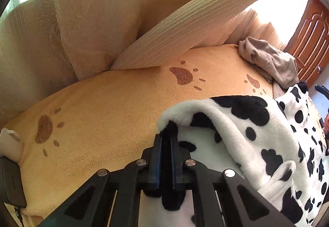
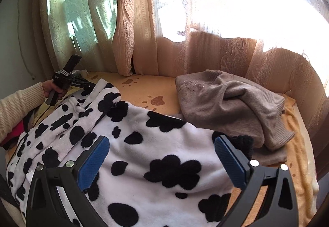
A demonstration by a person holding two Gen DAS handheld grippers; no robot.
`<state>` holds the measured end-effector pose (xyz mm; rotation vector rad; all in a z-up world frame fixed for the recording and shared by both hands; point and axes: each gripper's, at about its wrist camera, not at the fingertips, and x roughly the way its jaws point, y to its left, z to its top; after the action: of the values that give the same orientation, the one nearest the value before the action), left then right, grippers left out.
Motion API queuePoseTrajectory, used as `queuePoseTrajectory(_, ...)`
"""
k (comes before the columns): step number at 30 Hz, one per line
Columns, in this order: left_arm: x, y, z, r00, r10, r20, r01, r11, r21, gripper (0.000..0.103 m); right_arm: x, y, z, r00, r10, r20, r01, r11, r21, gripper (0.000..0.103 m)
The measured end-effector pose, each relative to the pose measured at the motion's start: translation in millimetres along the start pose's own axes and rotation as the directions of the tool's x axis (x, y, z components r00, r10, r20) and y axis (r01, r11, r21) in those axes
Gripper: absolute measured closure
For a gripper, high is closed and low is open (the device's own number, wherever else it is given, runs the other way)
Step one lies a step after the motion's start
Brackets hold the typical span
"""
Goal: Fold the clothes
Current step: 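Grasp the fleece edge with the left gripper, then grasp the fleece edge with the right gripper while the left gripper holds it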
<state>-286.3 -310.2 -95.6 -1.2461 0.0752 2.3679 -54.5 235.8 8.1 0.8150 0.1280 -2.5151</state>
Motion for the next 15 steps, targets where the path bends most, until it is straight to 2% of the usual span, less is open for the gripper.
queuePoseTrajectory(3, -18, -5, 3, 0.998, -0.029, 0.053, 0.029, 1.000, 0.003, 0.095, 8, -9, 7, 1.000, -0.024, -0.018, 0.022, 0.993, -0.114, 0.000)
queuePoseTrajectory(6, -34, -9, 5, 0.995, -0.042, 0.089, 0.041, 0.999, 0.006, 0.095, 30, -19, 16, 0.996, 0.010, -0.089, -0.024, 0.986, -0.162, 0.004)
queuePoseTrajectory(8, -41, -12, 5, 0.994, -0.043, 0.102, 0.042, 0.999, 0.011, 0.095, 45, -25, 22, 0.990, 0.031, -0.137, -0.057, 0.980, -0.192, 0.015)
queuePoseTrajectory(10, -45, -13, 3, 0.994, -0.041, 0.106, 0.040, 0.999, 0.009, 0.095, 60, -32, 28, 0.981, 0.050, -0.185, -0.091, 0.971, -0.220, 0.047)
queuePoseTrajectory(12, -49, -15, 2, 0.993, -0.039, 0.110, 0.039, 0.999, 0.006, 0.095, 76, -37, 31, 0.968, 0.064, -0.242, -0.125, 0.961, -0.248, 0.064)
queuePoseTrajectory(13, -51, -16, 1, 0.993, -0.038, 0.111, 0.038, 0.999, 0.005, 0.095, 84, -38, 27, 0.957, 0.064, -0.283, -0.143, 0.954, -0.264, 0.070)
queuePoseTrajectory(15, -55, -17, -1, 0.993, -0.036, 0.115, 0.036, 0.999, 0.002, 0.095, 100, -39, 18, 0.929, 0.062, -0.365, -0.179, 0.939, -0.294, 0.070)
